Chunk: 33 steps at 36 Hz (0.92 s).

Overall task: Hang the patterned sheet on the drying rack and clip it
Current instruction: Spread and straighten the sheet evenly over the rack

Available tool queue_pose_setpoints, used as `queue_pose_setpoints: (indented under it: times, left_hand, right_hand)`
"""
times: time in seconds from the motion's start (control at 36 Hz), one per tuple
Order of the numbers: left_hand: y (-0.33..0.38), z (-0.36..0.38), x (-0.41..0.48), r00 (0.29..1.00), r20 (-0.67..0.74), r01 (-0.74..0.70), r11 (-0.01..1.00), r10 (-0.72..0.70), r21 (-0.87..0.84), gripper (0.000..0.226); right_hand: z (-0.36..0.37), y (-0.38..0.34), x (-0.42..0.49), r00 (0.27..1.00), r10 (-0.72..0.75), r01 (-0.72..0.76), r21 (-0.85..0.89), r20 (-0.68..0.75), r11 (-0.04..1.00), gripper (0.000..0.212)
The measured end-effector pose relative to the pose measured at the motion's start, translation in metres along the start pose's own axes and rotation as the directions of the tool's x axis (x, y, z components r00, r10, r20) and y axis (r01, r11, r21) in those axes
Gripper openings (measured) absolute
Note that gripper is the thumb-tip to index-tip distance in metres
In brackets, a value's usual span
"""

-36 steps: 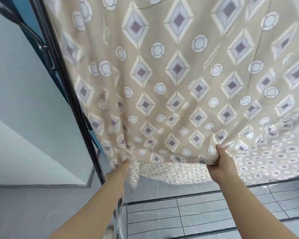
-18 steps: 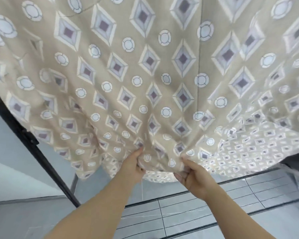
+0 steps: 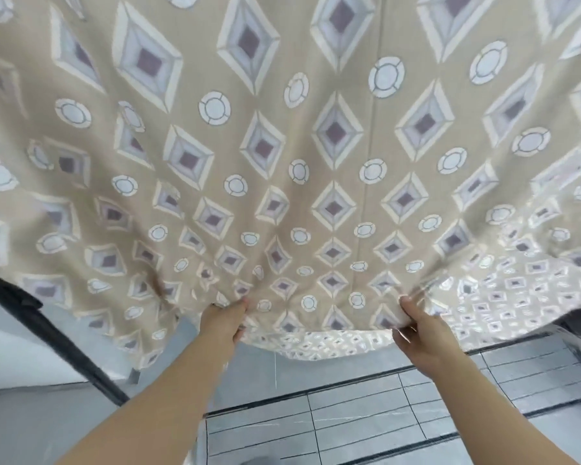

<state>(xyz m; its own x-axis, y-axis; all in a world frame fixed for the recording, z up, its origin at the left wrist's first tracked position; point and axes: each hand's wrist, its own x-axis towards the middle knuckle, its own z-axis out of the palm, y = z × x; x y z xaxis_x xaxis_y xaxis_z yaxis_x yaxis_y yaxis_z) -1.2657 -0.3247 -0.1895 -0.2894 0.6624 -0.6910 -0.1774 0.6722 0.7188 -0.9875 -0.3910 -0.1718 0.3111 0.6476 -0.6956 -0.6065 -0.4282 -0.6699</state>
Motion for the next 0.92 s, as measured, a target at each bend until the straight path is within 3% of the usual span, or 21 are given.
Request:
queue_pose_setpoints:
  times: [0.08, 0.42, 0.56, 0.69, 0.92]
  left_hand:
    - [0.003, 0.000, 0.009, 1.000, -0.001, -0.019, 0.999, 0.019, 0.034, 0.035]
    - [0.006, 0.021, 0.068, 0.999, -0.041, -0.016, 0.983, 0.024, 0.182, 0.025]
    - [-0.013, 0.028, 0.100, 0.993, -0.109, -0.026, 0.980, 0.048, 0.197, 0.045]
    - [-0.037, 0.039, 0.126, 0.988, -0.150, 0.000, 0.968, 0.039, 0.252, 0.022]
    - [-0.091, 0.053, 0.165, 0.985, -0.170, 0.015, 0.961, 0.033, 0.276, 0.021]
  right_hand:
    - [0.002, -0.002, 0.010, 0.998, 0.016, -0.019, -0.058, -0.055, 0.998, 0.024]
    - [0.019, 0.014, 0.073, 0.981, 0.078, -0.097, -0.101, -0.178, 0.990, 0.024]
    - [0.024, 0.024, 0.108, 0.978, 0.100, -0.123, -0.117, -0.184, 0.985, 0.016]
    - [0.020, 0.037, 0.142, 0.979, 0.082, -0.108, -0.132, -0.189, 0.985, 0.016]
    - [-0.008, 0.081, 0.184, 0.972, 0.111, -0.142, -0.140, -0.207, 0.980, 0.019]
